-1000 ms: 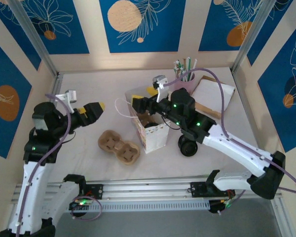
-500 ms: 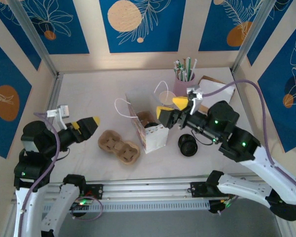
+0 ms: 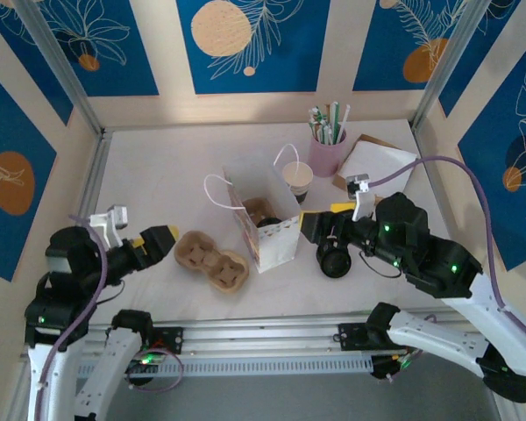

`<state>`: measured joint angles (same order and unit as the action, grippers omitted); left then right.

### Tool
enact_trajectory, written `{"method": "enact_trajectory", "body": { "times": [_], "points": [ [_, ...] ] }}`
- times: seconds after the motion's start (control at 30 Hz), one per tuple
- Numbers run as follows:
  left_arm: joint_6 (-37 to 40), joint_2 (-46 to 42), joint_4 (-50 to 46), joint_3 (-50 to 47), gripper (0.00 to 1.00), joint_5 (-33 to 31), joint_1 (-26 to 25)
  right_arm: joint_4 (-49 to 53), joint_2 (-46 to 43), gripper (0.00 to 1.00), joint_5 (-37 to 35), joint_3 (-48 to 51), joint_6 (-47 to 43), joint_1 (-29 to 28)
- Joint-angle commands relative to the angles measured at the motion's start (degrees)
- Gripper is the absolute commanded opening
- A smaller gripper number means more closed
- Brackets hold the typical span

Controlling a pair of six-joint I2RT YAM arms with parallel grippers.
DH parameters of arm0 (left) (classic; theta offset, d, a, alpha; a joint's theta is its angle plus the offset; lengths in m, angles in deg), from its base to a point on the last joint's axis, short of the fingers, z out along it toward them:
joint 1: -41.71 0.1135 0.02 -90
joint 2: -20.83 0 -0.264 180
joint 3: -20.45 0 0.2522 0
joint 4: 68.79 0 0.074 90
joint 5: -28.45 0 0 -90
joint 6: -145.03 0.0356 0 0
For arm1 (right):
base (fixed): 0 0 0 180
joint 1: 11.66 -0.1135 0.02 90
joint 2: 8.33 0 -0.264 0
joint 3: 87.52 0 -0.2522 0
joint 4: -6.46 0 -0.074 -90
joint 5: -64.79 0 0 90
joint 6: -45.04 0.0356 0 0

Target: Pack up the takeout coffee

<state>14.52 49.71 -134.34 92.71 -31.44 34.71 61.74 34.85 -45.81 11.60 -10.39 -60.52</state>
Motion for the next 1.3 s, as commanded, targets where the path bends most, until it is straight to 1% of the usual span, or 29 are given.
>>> {"method": "enact_trajectory", "body": {
  "times": [0.0, 0.03, 0.1, 0.17, 0.23, 0.33, 0.4, 0.67, 0.83, 0.97, 1.07, 1.13, 1.2, 1.27],
  "points": [
    [1.1, 4.4, 2.5, 1.1, 1.00, -0.8, -0.1, 2.8, 1.0, 0.99, -0.8, -2.7, -0.3, 3.0],
    [1.5, 6.0, 3.6, 1.7, 1.00, -0.9, -0.1, 2.8, 1.6, 0.99, 0.2, -3.2, -0.5, 4.8],
    [2.5, 9.3, 5.6, 2.8, 1.00, -0.8, -0.1, 2.4, 3.2, 0.99, 4.7, -4.0, -0.8, 9.4],
    [3.4, 12.7, 7.7, 4.0, 1.00, -0.8, -0.1, 1.4, 5.0, 0.99, 11.9, -4.7, -0.7, 14.8],
    [4.2, 15.7, 9.8, 5.2, 1.00, -0.7, -0.1, 0.6, 6.7, 0.99, 17.0, -5.3, -0.4, 19.8],
    [5.3, 20.0, 11.9, 8.0, 1.00, -0.5, -0.1, 0.5, 9.0, 0.99, 21.0, -6.5, -0.4, 24.6],
    [5.7, 22.5, 13.4, 10.0, 1.00, 0.1, -0.1, 0.6, 10.3, 0.99, 22.5, -7.4, -0.2, 26.6],
    [10.0, 35.7, 14.3, 21.3, 1.00, 0.8, -0.1, 5.5, 18.6, 0.99, 20.2, -14.9, 0.1, 32.3],
    [10.8, 46.0, 15.5, 27.4, 1.00, 3.6, -0.2, 8.0, 24.4, 0.99, 20.2, -18.2, -0.5, 38.6],
    [11.8, 53.4, 16.0, 32.2, 0.99, 3.3, -1.0, 10.4, 29.3, 0.99, 19.8, -20.7, -0.1, 43.6],
    [12.4, 59.4, 16.9, 35.6, 0.97, 2.8, -2.2, 12.4, 34.4, 0.99, 19.3, -23.8, -1.1, 45.0],
    [12.6, 63.6, 17.4, 38.5, 0.95, 2.6, -2.9, 14.0, 38.1, 0.99, 17.6, -26.4, -1.6, 45.1],
    [13.0, 68.3, 17.6, 42.2, 0.91, 2.7, -3.9, 14.8, 41.4, 1.00, 15.7, -28.5, -2.2, 45.1],
    [13.6, 73.9, 17.0, 47.1, 0.88, 3.4, -5.1, 15.5, 45.0, 0.98, 13.5, -30.8, -3.0, 45.2]
  ]
}}
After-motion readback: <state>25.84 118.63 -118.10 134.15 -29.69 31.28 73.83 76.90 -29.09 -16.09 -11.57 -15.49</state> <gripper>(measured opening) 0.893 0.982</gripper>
